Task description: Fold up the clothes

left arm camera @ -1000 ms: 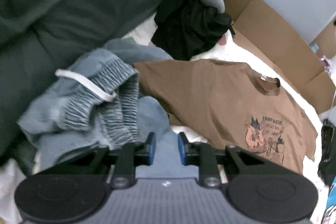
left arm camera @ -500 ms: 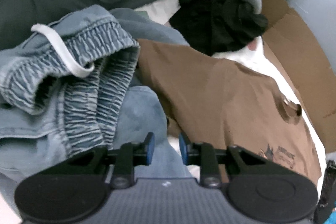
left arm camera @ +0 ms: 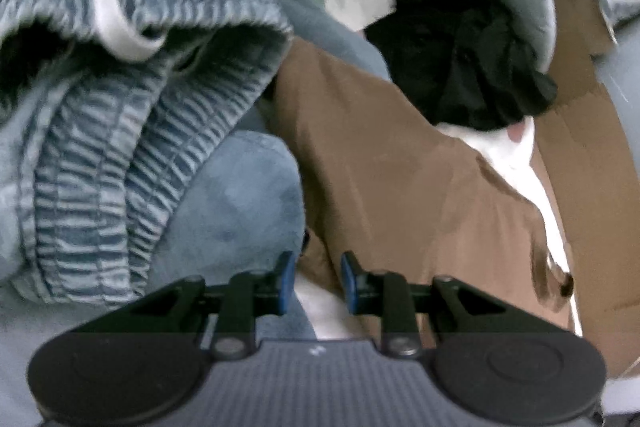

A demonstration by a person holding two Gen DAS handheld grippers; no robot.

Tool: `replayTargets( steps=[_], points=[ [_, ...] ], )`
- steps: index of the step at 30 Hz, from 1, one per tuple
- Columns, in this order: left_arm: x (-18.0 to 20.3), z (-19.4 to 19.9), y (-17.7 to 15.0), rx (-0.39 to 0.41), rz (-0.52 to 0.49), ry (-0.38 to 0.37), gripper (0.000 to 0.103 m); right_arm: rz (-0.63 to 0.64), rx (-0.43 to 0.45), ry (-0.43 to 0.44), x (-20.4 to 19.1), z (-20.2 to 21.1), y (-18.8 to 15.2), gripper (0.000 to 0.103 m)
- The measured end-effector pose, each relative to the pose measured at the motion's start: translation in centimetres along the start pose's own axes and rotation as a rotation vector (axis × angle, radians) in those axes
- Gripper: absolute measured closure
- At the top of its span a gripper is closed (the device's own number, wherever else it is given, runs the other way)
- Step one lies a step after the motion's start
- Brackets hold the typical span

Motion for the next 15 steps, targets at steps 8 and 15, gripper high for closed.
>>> replayTargets(
  steps=[8, 15],
  points=[
    [-1.0, -1.5, -0.7, 0.038, 0.141, -0.016, 0.077, -0.011, -0.012, -0.015, 0.9, -0.4, -0.6, 0.042],
    [-1.3, -2.5, -0.8, 0.079, 0.152, -0.024, 0.083, -0.003, -0.026, -0.026, 1.2, -0.6, -1.3, 0.042]
  ],
)
Point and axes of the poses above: each gripper's, at about its wrist camera, not at the fingertips, and z roughly against the way its jaws point, x to its right, y to its top, the point moved 7 cm from there along -z, roughly the way its jaws point, and after that the axes turned 4 degrees about -z, right-handed, at the moved point
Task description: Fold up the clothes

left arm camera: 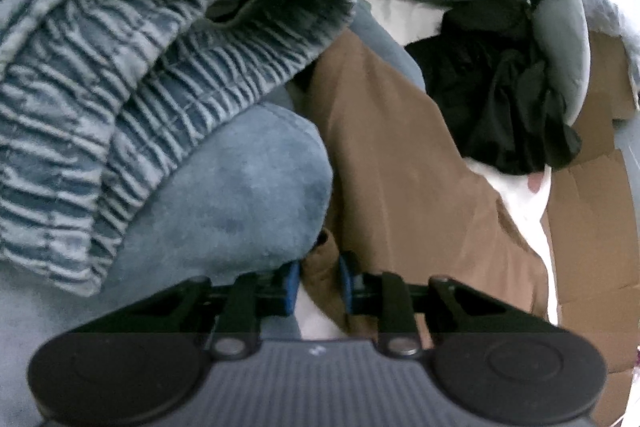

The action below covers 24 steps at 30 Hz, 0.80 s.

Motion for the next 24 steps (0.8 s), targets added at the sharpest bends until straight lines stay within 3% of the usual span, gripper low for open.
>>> replayTargets(
  steps=[3, 8, 17, 24],
  points=[
    [0.2, 0.6, 0.2, -0.006, -0.009, 0.01, 0.091, 0.007, -0.004, -0.001, -0.1, -0.1, -0.1, 0.042],
    [1.6, 3.7, 1.1, 0.05, -0.092, -0.005, 0.093, 0.017, -0.007, 0.004, -0.5, -0.3, 0.0, 0.042],
    [2.7, 8.1, 1.5, 0.089, -0.138, -0.057, 0.094, 0.037, -0.005, 0.011, -1.0, -0.1, -0.3, 0.042],
    [1.2, 7.5, 0.3, 0.096, -0.172, 0.005, 0.093, 0.04, -0.005, 0.015, -1.1, 0.0, -0.4, 0.042]
  ],
)
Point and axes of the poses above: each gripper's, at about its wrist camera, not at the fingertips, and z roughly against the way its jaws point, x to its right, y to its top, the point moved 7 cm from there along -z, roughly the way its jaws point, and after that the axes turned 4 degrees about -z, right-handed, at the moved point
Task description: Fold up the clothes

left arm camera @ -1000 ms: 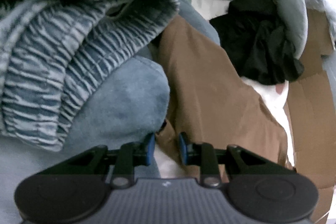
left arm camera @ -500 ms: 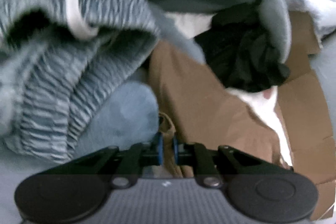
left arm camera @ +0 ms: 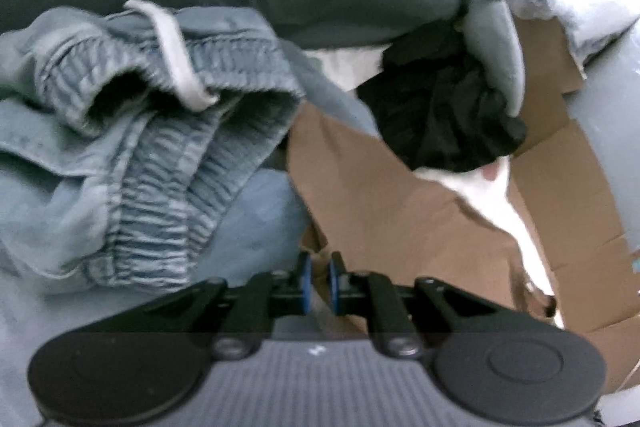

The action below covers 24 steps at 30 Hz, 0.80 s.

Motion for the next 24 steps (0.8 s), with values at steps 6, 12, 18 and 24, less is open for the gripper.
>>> replayTargets(
  steps=[6, 12, 18, 24],
  points=[
    [-1.9, -0.2, 0.4, 0.001, -0.028, 0.085, 0.09, 0.003, 0.0, 0.002, -0.1, 0.1, -0.1, 0.042],
    [-1.6, 1.3, 1.4, 0.008, -0.101, 0.042, 0.09, 0.003, -0.012, 0.003, -0.2, -0.4, -0.3, 0.042],
    [1.7, 0.3, 0.7, -0.076, -0.272, -0.057, 0.09, 0.001, -0.029, -0.009, 0.0, -0.8, -1.0, 0.042],
    [1.6, -3.7, -0.7, -0.165, -0.332, -0.011, 0.09, -0.005, -0.027, -0.052, 0.7, -0.3, -0.6, 0.042]
  ],
)
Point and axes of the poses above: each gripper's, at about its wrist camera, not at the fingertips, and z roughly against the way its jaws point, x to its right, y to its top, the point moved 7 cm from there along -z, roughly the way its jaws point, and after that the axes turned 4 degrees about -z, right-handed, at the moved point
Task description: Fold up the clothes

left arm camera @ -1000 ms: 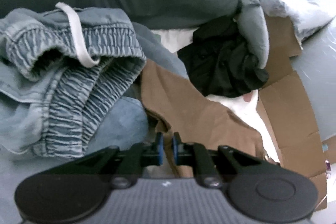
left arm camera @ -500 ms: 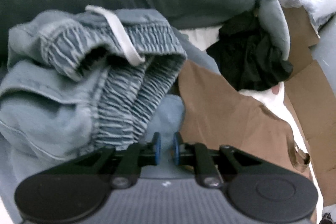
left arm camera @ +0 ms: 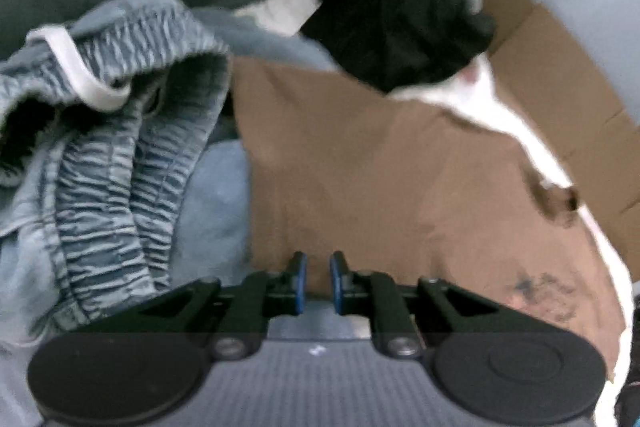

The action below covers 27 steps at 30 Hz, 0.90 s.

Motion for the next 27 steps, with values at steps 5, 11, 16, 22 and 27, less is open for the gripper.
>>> replayTargets(
  steps=[5, 11, 16, 22, 27],
  points=[
    [-1.1, -1.6, 0.3, -0.063, 0.01, 0.012, 0.095, -0.013, 0.01, -0.044, 0.9, 1.9, 1.9, 0.042],
    [-0.2, 0.9, 1.2, -0.093, -0.071, -0.015, 0.08, -0.088, -0.03, -0.07, 3.2, 4.7, 3.7, 0.042],
    [0.4, 3.9, 1.8, -0.063, -0.113, -0.002, 0.071, -0.084, -0.053, -0.071, 5.9, 5.6, 3.4, 0.04],
    [0.3, 7.1, 2.1, -0.04, -0.127, 0.01, 0.07, -0.113, -0.093, -0.085, 11.2, 4.1, 0.1, 0.04],
    [1.5, 9.4, 2.8, -0.028, -0.168, 0.028, 0.069, -0.163, -0.096, -0.095, 15.4, 2.2, -3.1, 0.04]
  ],
)
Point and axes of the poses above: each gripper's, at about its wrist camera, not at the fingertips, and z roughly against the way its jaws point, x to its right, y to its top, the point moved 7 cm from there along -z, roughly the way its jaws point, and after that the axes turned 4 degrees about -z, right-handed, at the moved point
